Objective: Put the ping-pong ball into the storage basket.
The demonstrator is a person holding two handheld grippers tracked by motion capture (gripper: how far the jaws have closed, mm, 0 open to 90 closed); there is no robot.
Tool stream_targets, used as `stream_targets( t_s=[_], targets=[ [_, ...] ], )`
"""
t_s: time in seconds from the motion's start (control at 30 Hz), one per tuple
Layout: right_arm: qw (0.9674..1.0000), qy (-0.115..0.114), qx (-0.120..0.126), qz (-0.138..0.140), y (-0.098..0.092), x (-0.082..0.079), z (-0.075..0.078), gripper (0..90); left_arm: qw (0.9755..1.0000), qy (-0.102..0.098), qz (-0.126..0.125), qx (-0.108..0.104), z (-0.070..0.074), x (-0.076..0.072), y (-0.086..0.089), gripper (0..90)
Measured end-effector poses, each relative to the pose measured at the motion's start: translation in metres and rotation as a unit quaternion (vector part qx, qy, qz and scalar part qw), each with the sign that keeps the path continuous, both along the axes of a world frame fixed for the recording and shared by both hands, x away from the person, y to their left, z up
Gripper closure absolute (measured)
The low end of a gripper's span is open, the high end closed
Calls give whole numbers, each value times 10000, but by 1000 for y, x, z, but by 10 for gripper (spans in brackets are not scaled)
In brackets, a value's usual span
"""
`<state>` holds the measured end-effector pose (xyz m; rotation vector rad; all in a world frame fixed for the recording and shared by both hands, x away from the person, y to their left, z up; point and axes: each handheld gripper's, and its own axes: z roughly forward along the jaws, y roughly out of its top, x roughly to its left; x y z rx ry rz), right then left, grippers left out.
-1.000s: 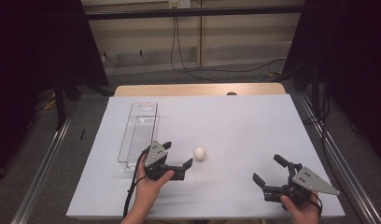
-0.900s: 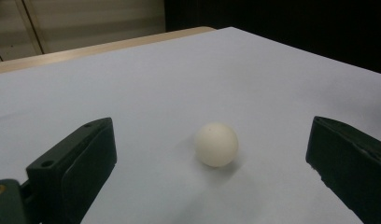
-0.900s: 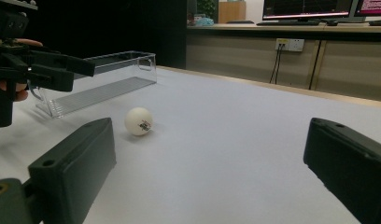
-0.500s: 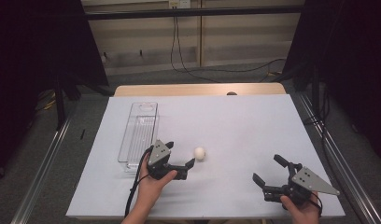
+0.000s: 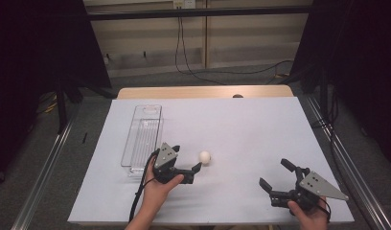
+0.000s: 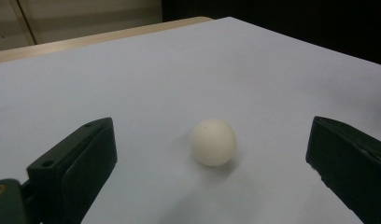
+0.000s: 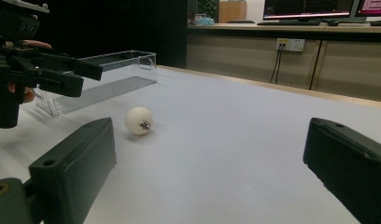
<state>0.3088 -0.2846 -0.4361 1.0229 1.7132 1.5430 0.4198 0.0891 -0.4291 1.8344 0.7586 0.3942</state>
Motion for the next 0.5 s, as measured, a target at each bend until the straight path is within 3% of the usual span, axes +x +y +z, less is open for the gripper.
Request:
stream_targets(
  t_s=[0.5],
  targets=[
    [10000,-7,-9,10,0,0,0,21,9999,67,-59,81,-1,2,-6,21]
  ],
)
